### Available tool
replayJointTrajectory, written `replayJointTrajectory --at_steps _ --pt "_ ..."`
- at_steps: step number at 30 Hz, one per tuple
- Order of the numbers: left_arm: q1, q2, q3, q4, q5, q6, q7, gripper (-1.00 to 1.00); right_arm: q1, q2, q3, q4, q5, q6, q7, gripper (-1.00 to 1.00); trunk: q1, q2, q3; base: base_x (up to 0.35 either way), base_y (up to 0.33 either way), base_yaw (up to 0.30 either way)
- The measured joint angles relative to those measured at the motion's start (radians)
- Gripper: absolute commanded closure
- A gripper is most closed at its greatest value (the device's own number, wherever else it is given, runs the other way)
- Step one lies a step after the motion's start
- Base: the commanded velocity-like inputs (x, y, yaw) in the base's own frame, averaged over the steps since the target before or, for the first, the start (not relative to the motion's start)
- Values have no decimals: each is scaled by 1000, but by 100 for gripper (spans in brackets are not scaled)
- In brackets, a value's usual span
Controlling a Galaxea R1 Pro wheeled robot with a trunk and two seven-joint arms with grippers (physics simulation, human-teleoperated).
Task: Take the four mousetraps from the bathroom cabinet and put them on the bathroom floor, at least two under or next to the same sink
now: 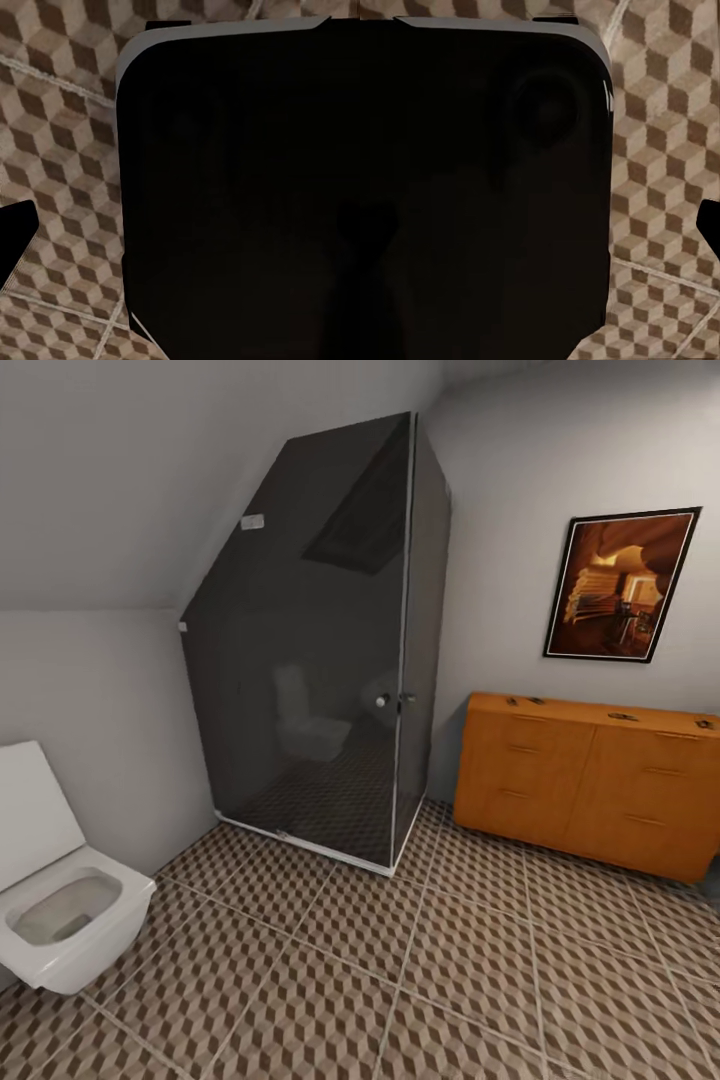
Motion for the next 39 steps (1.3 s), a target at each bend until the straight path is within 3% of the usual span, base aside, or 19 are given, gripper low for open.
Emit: replayJointTrajectory --at_steps 39 --pt "0 2 0 0 0 0 0 -100 0 0 0 0 -1 0 0 -100 0 0 24 0 0 -256"
